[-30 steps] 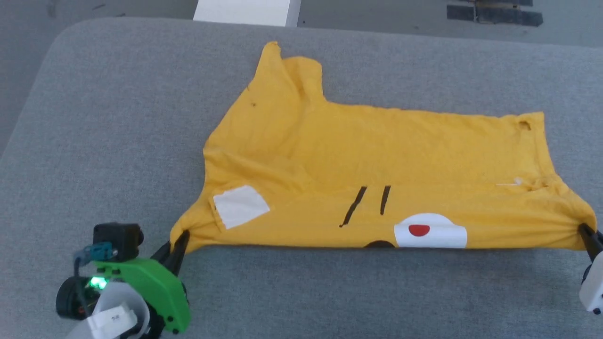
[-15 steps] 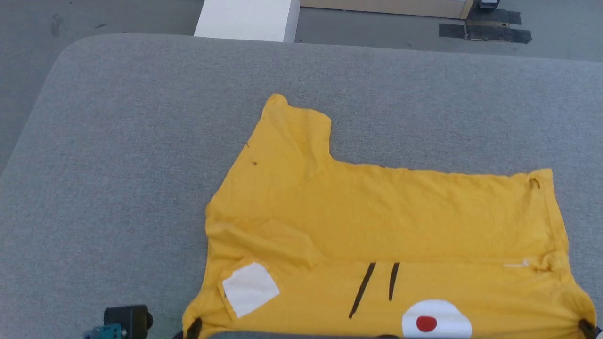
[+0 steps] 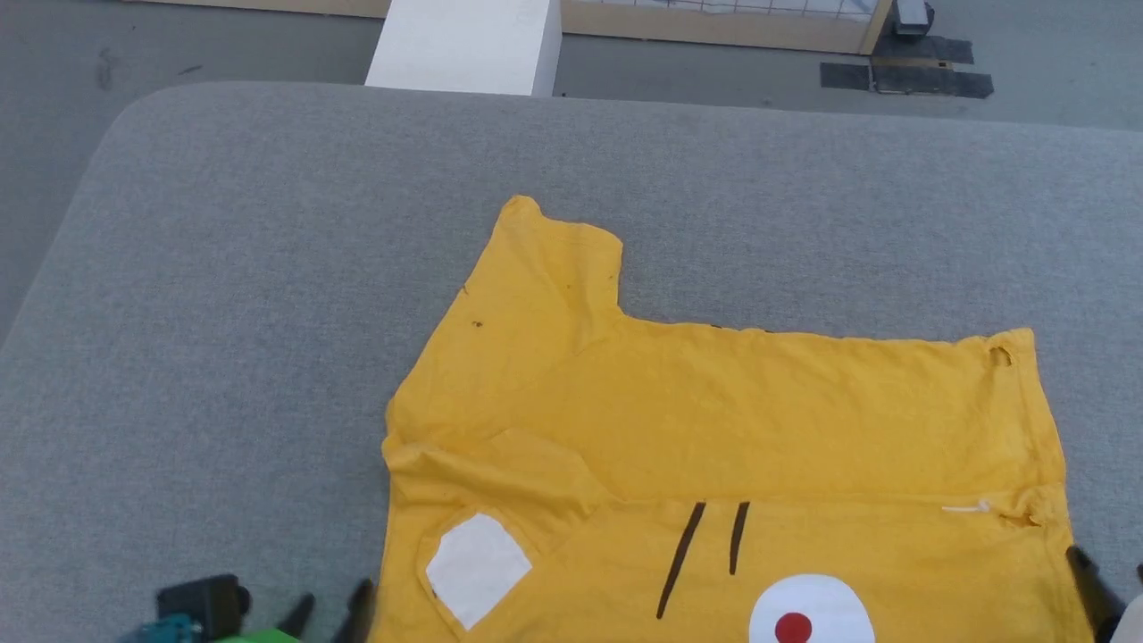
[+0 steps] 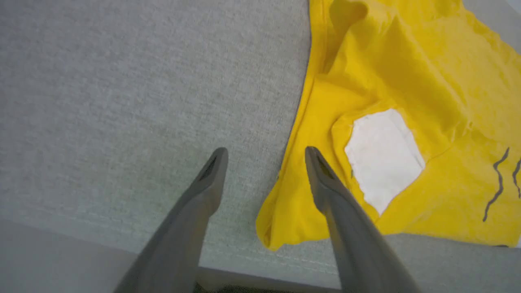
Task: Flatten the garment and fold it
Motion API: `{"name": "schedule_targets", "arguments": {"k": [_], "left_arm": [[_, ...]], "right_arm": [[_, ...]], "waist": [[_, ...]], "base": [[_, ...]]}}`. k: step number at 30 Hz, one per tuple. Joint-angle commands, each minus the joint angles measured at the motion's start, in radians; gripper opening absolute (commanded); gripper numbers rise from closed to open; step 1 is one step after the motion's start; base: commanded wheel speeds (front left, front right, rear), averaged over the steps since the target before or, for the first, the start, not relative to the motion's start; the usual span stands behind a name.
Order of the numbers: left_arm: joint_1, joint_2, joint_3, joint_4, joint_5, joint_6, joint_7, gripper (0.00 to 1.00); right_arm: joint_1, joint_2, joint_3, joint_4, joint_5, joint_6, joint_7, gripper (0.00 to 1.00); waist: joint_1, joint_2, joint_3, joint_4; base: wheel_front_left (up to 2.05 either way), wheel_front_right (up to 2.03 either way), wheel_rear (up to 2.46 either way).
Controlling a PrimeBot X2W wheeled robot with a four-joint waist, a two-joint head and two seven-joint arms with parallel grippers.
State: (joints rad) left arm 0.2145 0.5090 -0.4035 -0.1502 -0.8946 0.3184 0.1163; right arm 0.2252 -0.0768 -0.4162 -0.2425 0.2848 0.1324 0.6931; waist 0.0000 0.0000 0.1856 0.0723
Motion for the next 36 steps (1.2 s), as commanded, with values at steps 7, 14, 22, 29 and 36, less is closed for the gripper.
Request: {"name": "schedule_targets", "arguments": {"k": [7, 14, 22, 29, 36], "left_arm": [[-0.167, 0.125, 0.128, -0.157, 0.101, 0.022, -0.075, 1.00], [-0.608, 0.226, 0.065, -0.149, 0.273, -0.053, 0.047, 1.00], [-1.069, 0.133, -0.083, 0.086, 0.275, -0.302, 0.166, 1.00], [-1.169, 0.098, -0.171, 0.227, 0.229, -0.409, 0.268, 1.00], [-1.172, 0.106, -0.214, 0.315, 0.203, -0.431, 0.303, 1.00]], "right_arm": [[-0.111, -0.010, 0.000, -0.121, -0.008, -0.002, -0.117, 1.00], [-0.209, -0.010, 0.045, -0.206, -0.036, -0.002, -0.176, 1.00], [-0.296, -0.009, 0.101, -0.238, -0.060, -0.002, -0.199, 1.00], [-0.322, -0.007, 0.126, -0.223, -0.067, -0.002, -0.204, 1.00], [-0.336, -0.008, 0.125, -0.222, -0.068, -0.002, -0.202, 1.00]], "waist": [[0.0000, 0.0000, 0.100, -0.016], [0.0000, 0.0000, 0.244, -0.017], [0.0000, 0.0000, 0.360, -0.049], [0.0000, 0.0000, 0.417, -0.092], [0.0000, 0.0000, 0.454, -0.129]], "base": [[0.00, 0.00, 0.00], [0.00, 0.00, 0.00], [0.00, 0.00, 0.00], [0.00, 0.00, 0.00], [0.00, 0.00, 0.00]]}}
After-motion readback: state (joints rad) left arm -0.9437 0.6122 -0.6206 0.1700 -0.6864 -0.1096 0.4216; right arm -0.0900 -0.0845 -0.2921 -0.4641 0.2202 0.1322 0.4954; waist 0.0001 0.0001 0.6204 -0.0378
